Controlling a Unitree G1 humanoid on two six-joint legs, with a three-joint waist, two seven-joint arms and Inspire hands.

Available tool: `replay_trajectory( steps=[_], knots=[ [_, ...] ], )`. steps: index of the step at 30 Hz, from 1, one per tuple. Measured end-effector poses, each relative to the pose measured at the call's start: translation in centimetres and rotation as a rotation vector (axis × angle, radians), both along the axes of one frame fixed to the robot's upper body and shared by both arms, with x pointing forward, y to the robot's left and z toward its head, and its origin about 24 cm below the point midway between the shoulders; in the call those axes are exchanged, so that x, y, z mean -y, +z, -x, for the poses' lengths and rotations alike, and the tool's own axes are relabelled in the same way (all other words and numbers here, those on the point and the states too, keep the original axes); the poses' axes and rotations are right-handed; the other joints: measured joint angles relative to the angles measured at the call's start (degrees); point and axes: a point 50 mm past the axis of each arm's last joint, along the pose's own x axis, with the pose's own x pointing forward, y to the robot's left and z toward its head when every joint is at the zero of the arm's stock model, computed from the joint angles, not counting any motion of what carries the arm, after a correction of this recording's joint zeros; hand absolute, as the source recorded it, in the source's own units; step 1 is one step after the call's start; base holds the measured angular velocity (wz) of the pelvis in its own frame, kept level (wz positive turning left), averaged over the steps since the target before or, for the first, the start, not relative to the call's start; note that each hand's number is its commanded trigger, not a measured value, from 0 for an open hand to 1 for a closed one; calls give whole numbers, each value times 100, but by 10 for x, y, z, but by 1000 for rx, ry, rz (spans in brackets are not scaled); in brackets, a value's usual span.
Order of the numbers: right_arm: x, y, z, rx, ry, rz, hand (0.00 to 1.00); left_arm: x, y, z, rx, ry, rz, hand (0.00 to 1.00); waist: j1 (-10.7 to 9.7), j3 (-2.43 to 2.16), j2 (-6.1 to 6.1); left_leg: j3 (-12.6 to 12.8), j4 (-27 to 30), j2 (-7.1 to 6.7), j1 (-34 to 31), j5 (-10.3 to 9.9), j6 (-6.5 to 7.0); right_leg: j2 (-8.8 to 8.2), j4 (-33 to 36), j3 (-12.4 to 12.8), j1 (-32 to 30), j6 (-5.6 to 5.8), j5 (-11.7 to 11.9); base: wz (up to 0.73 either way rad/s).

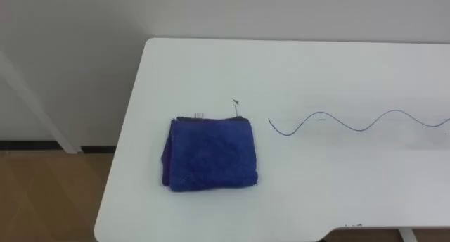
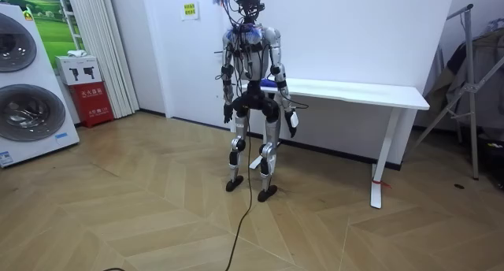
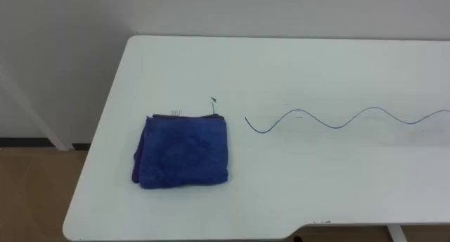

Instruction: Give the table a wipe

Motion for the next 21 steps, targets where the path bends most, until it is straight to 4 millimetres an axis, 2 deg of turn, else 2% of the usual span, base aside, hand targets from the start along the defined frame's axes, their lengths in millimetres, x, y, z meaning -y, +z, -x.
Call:
replay_trajectory(
  steps=[17,21],
  knots=[
    [-1,0,0,3,-21,-21,0,0,0,-2,8,12,5,0,19,-3,8,65,0,4,4,0,0,-3,10,-8,-17,0,0,0],
    [1,-1,8,-26,-74,-22,0,-2,-1,4,-14,38,4,0,-2,0,3,72,-35,4,51,0,0,-1,-2,13,37,0,0,-2]
  ],
)
